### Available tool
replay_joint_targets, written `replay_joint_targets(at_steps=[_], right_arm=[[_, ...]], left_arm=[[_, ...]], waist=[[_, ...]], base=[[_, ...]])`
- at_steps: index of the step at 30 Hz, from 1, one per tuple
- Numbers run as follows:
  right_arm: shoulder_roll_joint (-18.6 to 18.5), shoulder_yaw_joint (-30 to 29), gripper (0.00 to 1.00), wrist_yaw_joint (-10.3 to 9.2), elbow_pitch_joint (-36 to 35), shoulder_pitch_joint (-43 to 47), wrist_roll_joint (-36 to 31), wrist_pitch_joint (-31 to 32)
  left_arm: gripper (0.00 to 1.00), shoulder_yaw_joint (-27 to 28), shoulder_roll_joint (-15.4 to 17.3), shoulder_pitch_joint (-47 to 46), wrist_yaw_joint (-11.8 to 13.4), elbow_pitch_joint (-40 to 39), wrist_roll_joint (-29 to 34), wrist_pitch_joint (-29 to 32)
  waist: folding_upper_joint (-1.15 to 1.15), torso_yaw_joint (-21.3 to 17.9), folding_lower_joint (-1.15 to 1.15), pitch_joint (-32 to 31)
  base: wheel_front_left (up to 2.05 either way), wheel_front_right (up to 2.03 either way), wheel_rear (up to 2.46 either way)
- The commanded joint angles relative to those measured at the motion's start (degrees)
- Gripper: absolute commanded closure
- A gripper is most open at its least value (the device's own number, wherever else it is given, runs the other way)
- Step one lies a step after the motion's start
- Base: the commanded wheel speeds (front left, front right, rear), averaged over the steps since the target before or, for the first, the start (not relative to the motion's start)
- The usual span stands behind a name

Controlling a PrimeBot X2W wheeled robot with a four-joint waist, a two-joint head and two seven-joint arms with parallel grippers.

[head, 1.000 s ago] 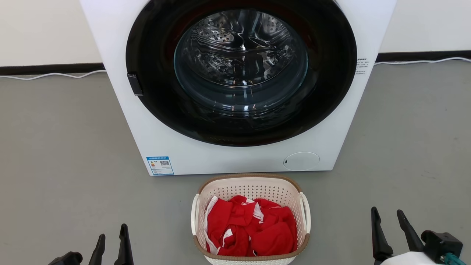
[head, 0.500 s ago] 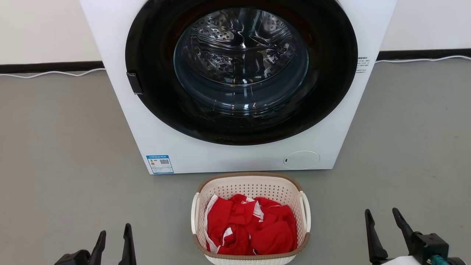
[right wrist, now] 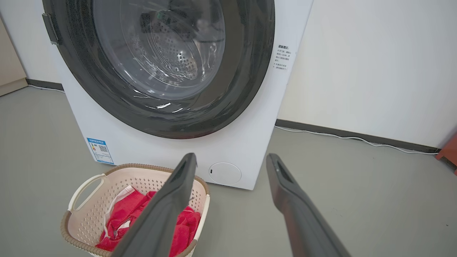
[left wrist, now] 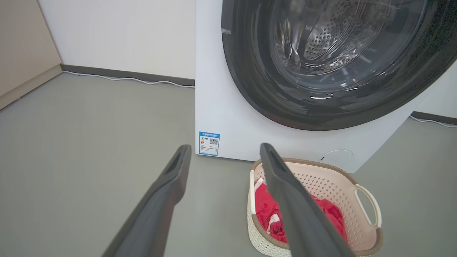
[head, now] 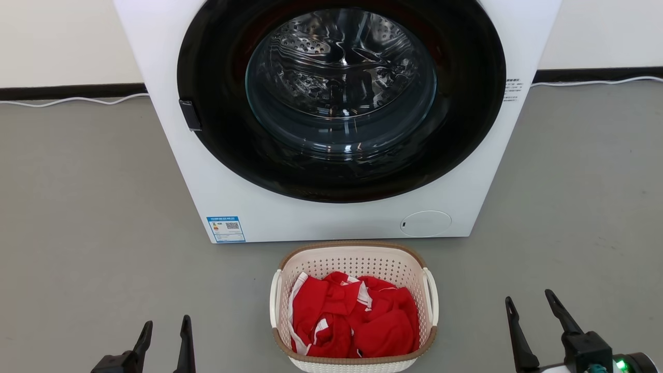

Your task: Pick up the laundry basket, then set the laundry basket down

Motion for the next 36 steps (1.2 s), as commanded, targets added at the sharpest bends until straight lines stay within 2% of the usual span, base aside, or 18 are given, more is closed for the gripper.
replay_joint_targets(at_steps=[1,23,29,36], right_arm=[[-0.9,1.2,0.0,0.18,-1.1,-0.8,-2.6,-1.2],[-0.9,1.1,0.0,0.18,-0.5,-1.2,-1.7,-1.4],[-0.9,1.0,0.0,0.18,-0.4,-2.4,-0.7,-1.4],[-0.9,0.7,0.0,0.18,1.1,-6.4,1.4,-1.4]], left_arm=[[0.0,1.5,1.0,-1.8,-0.3,-1.0,2.2,-1.1],[0.0,1.9,1.0,-2.2,-0.4,-0.1,1.8,-1.3],[0.0,1.6,1.0,-3.5,-0.4,-0.2,1.1,-1.3],[0.0,0.6,1.0,-7.2,-0.4,-0.7,-0.4,-1.3]], waist=[[0.0,0.1,0.0,0.0],[0.0,-0.1,0.0,1.2],[0.0,-0.2,0.0,4.2],[0.0,-0.2,0.0,11.2]], base=[[0.0,0.0,0.0],[0.0,0.0,0.0],[0.0,0.0,0.0],[0.0,0.0,0.0]])
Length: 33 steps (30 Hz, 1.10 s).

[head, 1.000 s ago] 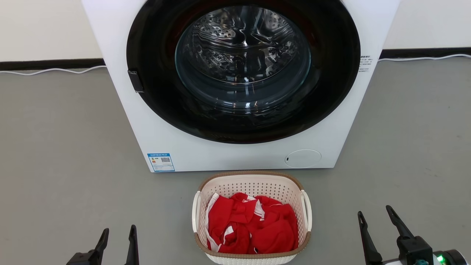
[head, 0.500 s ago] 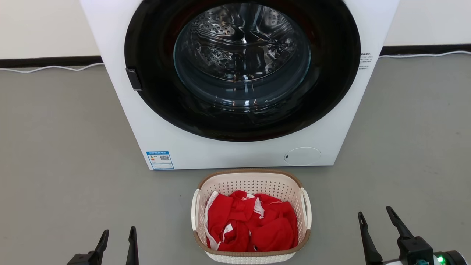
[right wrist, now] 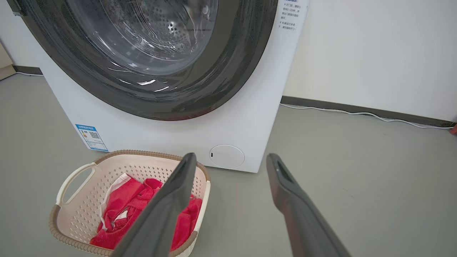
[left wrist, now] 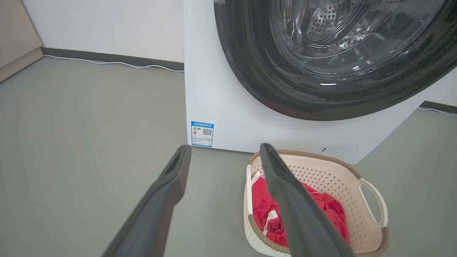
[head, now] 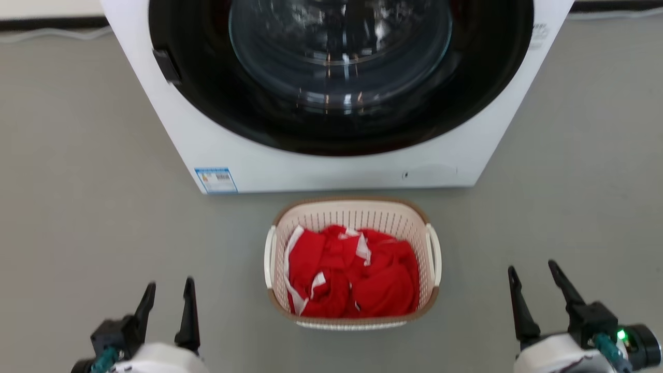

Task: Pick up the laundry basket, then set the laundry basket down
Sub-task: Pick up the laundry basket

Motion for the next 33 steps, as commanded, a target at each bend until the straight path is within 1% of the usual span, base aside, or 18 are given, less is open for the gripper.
replay_joint_targets(at_steps=[1,11,19,25,32,33], right_arm=[[-0.8,1.1,0.0,0.18,-0.5,-2.4,0.3,-0.8],[-0.8,1.6,0.0,0.18,3.4,-12.8,1.3,-0.8],[-0.8,1.8,0.0,0.18,6.7,-21.1,1.3,-0.8],[-0.8,2.5,0.0,0.18,10.9,-26.0,1.8,-0.8],[-0.8,4.0,0.0,0.18,15.1,-29.5,2.4,-0.8],[-0.8,4.0,0.0,0.18,15.1,-29.5,2.4,-0.8]], left_arm=[[0.0,1.3,0.8,-2.9,-0.3,-1.4,-0.6,-0.5],[0.0,-0.4,0.8,-11.9,-0.3,-0.4,-3.0,-0.5],[0.0,-3.8,0.8,-20.1,-0.3,0.0,-5.3,-0.5],[0.0,-6.5,0.8,-24.9,0.7,1.3,-6.8,-0.5],[0.0,-10.9,0.8,-28.2,1.9,3.0,-7.7,-0.5],[0.0,-10.9,0.8,-28.2,1.9,3.0,-7.7,-0.5]], waist=[[0.0,0.0,0.0,3.6],[0.0,0.3,0.0,17.2],[0.0,1.5,0.0,27.7],[0.0,2.1,0.0,32.3],[0.0,2.4,0.0,35.0],[0.0,2.4,0.0,35.0]], base=[[0.0,0.0,0.0],[0.0,0.0,0.0],[0.0,0.0,0.0],[0.0,0.0,0.0],[0.0,0.0,0.0],[0.0,0.0,0.0]])
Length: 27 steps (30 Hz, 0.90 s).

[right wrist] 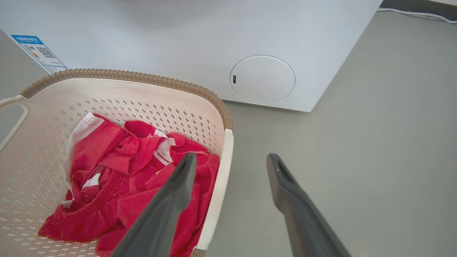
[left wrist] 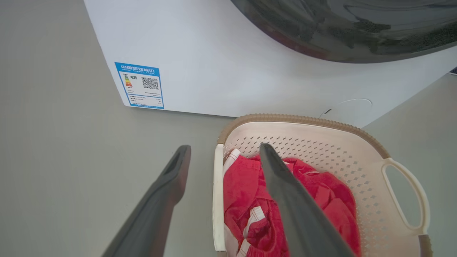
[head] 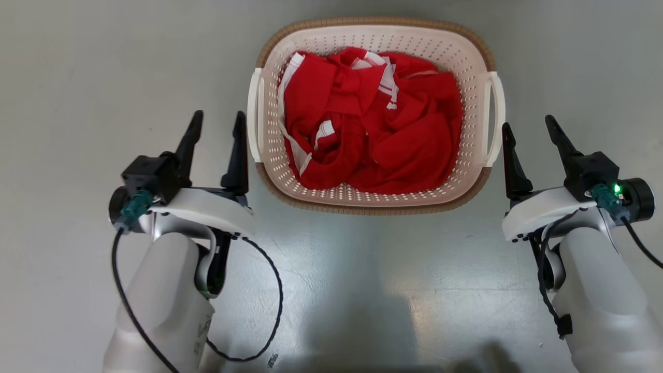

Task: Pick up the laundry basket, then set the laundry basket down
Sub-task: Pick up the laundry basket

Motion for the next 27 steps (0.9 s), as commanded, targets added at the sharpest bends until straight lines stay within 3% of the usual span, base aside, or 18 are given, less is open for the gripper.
replay_joint_targets(at_steps=[1,6,27], right_arm=[[0.2,1.3,0.0,0.17,-0.4,0.8,0.6,-0.8],[0.2,2.7,0.0,0.17,1.3,-1.5,2.1,-0.8],[0.2,6.5,0.0,0.17,4.1,-3.0,6.5,-0.8]], left_arm=[[0.0,1.0,1.4,0.1,0.6,-0.6,-0.3,-0.3],[0.0,-0.9,1.4,-1.9,1.8,1.4,-0.2,-0.3],[0.0,-3.2,1.4,-4.4,2.5,5.9,0.9,-0.3]], waist=[[0.0,0.1,0.0,0.5],[0.0,-0.6,0.0,2.8],[0.0,-1.7,0.0,5.9]], base=[[0.0,0.0,0.0],[0.0,0.0,0.0],[0.0,0.0,0.0]])
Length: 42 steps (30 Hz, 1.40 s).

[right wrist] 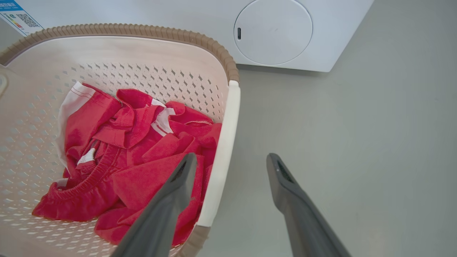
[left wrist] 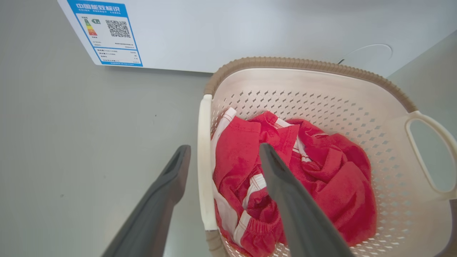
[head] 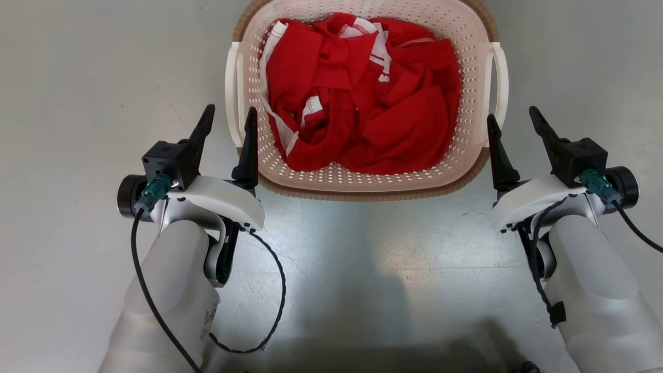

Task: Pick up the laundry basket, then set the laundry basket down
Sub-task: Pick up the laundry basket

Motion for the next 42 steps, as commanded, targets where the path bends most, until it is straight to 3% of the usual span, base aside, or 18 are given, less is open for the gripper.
replay_joint_targets(at_steps=[1,42], right_arm=[[0.6,1.4,0.0,0.17,-0.4,1.1,0.9,-0.8],[0.6,5.5,0.0,0.17,-0.9,-1.9,3.5,-0.8]], left_arm=[[0.0,1.0,1.4,0.1,0.7,0.1,0.7,-0.3],[0.0,1.1,1.4,-3.4,1.6,2.5,2.2,-0.3]], waist=[[0.0,-0.3,0.0,0.4],[0.0,-0.8,0.0,6.7]], base=[[0.0,0.0,0.0],[0.0,0.0,0.0]])
